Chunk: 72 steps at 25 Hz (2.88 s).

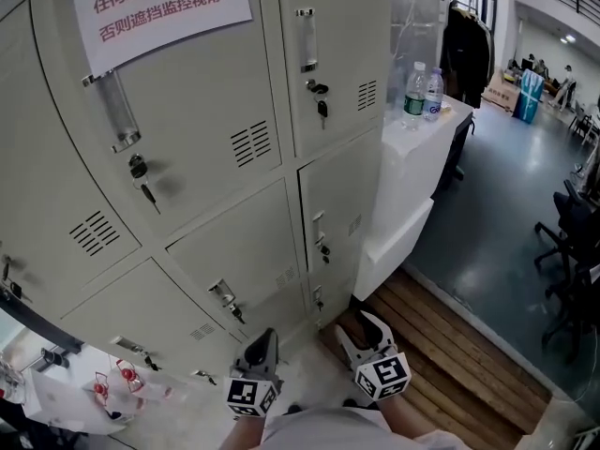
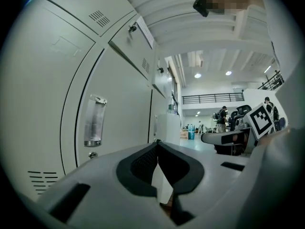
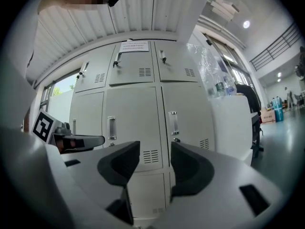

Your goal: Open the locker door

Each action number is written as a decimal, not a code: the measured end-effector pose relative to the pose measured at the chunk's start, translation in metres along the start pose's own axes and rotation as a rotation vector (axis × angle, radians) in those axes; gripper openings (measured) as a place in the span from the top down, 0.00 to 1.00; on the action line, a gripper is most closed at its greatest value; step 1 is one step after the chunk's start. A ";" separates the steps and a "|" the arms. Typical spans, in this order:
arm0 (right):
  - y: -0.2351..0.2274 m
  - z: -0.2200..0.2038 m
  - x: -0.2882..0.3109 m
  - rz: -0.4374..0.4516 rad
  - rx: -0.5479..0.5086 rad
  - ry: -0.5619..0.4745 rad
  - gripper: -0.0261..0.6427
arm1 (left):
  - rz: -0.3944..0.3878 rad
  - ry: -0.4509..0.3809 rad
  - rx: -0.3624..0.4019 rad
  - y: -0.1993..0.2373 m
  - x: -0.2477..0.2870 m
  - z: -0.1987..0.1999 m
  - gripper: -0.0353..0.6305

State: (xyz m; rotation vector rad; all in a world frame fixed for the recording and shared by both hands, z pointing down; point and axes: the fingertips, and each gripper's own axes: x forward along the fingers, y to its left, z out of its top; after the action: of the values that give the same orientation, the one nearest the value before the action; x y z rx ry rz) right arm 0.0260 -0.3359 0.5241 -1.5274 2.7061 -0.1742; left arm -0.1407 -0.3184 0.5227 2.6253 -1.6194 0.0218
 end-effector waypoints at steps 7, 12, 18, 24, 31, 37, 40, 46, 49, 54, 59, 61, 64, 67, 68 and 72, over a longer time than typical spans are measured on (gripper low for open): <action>-0.014 0.018 0.052 0.085 -0.092 -0.010 0.70 | 0.086 0.009 -0.001 0.019 -0.004 -0.002 0.93; -0.026 0.031 0.098 0.142 -0.081 -0.007 0.70 | 0.145 0.012 -0.005 0.032 -0.009 -0.004 0.93; -0.048 0.043 0.147 0.148 -0.127 0.000 0.70 | 0.203 0.016 -0.007 0.040 -0.017 -0.006 0.93; -0.055 0.046 0.192 0.177 -0.171 0.033 0.70 | 0.243 0.022 -0.004 0.044 -0.022 -0.009 0.93; -0.060 0.047 0.218 0.180 -0.173 0.051 0.70 | 0.267 0.031 -0.009 0.046 -0.026 -0.012 0.93; -0.058 0.048 0.226 0.187 -0.167 0.053 0.70 | 0.275 0.037 -0.010 0.050 -0.026 -0.013 0.93; -0.058 0.049 0.229 0.177 -0.164 0.052 0.70 | 0.276 0.040 -0.011 0.051 -0.025 -0.014 0.93; -0.059 0.047 0.231 0.167 -0.173 0.061 0.78 | 0.267 0.042 -0.013 0.049 -0.022 -0.014 0.93; -0.059 0.046 0.230 0.173 -0.159 0.066 0.79 | 0.268 0.042 -0.018 0.050 -0.023 -0.015 0.93; -0.060 0.047 0.225 0.175 -0.157 0.069 0.80 | 0.265 0.035 -0.020 0.050 -0.022 -0.014 0.93; -0.063 0.045 0.211 0.163 -0.126 0.076 0.80 | 0.241 0.038 -0.023 0.042 -0.020 -0.015 0.93; -0.065 0.045 0.205 0.158 -0.126 0.075 0.80 | 0.230 0.036 -0.021 0.039 -0.018 -0.014 0.93; -0.068 0.044 0.194 0.151 -0.130 0.072 0.80 | 0.210 0.034 -0.019 0.033 -0.014 -0.013 0.93; -0.073 0.045 0.181 0.139 -0.136 0.069 0.79 | 0.185 0.033 -0.017 0.025 -0.010 -0.013 0.93; -0.075 0.045 0.176 0.134 -0.139 0.068 0.79 | 0.176 0.033 -0.016 0.022 -0.008 -0.012 0.93; -0.083 0.045 0.156 0.107 -0.145 0.065 0.79 | 0.144 0.036 -0.013 0.011 -0.004 -0.013 0.93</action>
State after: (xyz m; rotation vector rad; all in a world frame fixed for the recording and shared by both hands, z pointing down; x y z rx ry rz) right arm 0.0191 -0.5156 0.4934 -1.4291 2.9015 -0.0254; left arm -0.1519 -0.3184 0.5360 2.4791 -1.7861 0.0643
